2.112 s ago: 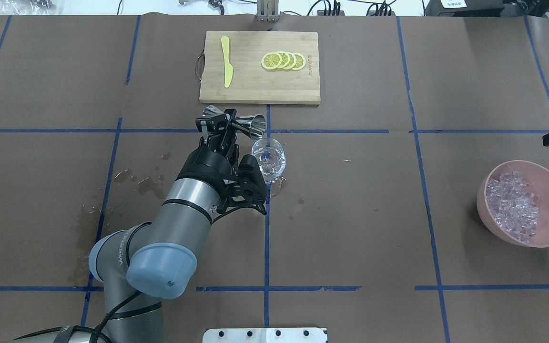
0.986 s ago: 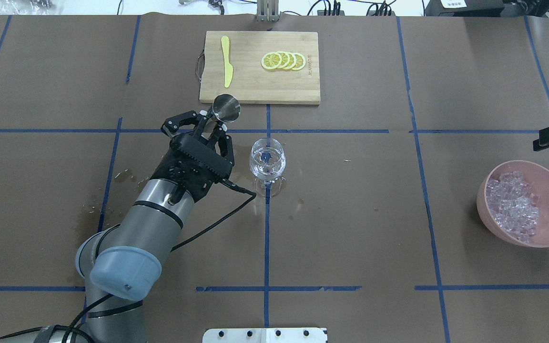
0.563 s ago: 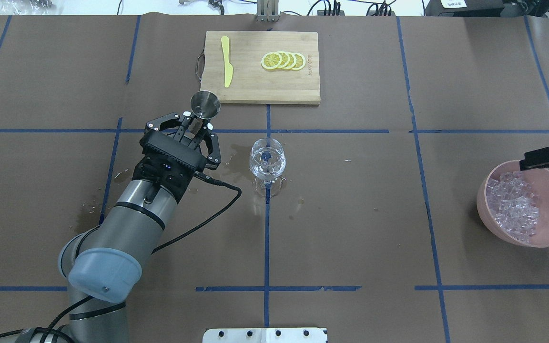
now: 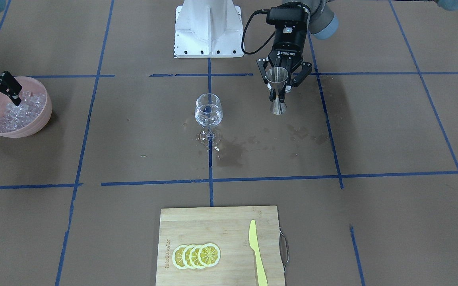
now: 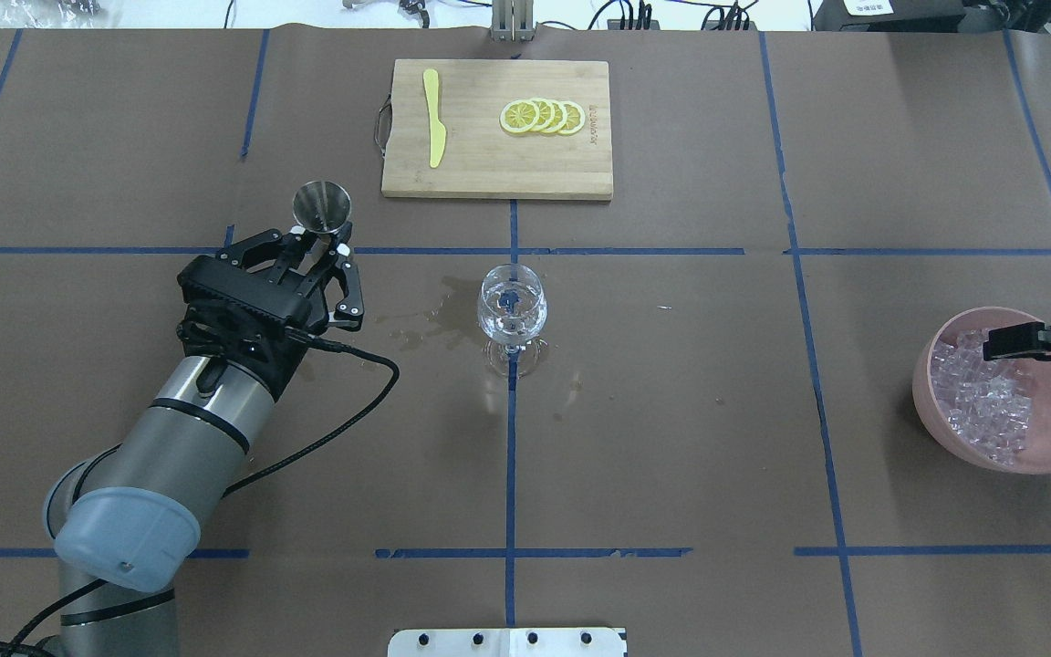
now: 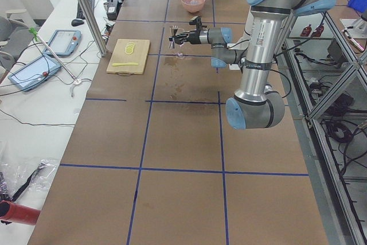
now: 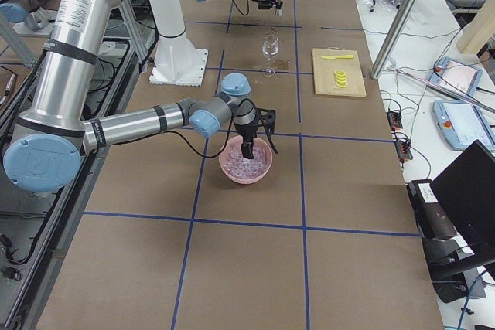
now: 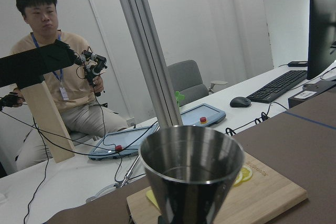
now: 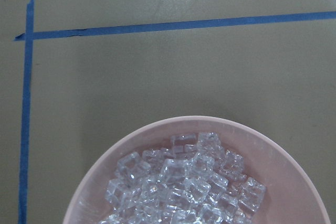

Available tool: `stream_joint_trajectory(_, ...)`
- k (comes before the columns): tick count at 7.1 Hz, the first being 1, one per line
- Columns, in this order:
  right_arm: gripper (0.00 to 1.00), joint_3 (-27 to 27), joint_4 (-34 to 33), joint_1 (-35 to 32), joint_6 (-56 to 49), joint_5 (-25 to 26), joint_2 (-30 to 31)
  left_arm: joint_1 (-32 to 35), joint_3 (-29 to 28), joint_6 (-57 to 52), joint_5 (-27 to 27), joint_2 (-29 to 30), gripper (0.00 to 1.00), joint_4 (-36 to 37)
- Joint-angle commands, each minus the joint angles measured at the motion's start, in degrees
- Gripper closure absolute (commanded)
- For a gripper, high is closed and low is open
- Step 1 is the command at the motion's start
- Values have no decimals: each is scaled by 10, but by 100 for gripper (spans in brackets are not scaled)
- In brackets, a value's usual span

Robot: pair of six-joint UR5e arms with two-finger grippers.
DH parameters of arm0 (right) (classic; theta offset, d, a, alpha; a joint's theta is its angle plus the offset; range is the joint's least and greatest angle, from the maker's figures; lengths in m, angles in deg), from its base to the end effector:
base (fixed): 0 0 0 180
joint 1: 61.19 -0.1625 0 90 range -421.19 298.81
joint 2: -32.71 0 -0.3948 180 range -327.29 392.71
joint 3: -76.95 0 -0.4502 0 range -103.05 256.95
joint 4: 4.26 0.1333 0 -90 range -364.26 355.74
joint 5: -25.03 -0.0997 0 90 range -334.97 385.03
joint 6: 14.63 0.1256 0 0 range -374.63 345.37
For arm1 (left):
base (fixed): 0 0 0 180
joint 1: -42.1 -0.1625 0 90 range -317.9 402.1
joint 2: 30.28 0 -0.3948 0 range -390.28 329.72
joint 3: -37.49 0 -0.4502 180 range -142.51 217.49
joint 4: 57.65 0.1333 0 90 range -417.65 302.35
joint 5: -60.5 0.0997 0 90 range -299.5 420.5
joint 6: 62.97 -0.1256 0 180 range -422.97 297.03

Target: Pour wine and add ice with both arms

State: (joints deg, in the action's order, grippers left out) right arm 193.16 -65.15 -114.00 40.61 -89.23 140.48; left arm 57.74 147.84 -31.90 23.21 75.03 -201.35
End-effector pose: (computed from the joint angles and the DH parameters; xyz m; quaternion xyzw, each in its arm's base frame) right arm -0.2212 -0.4267 0.5024 0.0741 -0.3648 0.0784 0.9248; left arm 0.4641 -0.3721 0.1820 0.6328 0.3101 -0.0551 0.7074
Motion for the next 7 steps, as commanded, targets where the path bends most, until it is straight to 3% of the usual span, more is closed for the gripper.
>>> stream_joint_trajectory(1, 0, -31, 50, 16, 18, 13, 8, 0, 10, 49, -1, -24, 100, -8)
stream_joint_trajectory(6, 1, -37, 47, 64, 39, 37, 5, -1, 11, 186, -3, -56, 100, -9)
stream_joint_trajectory(7, 29, -38, 47, 63, 39, 35, 4, -1, 11, 187, -3, -56, 100, -10)
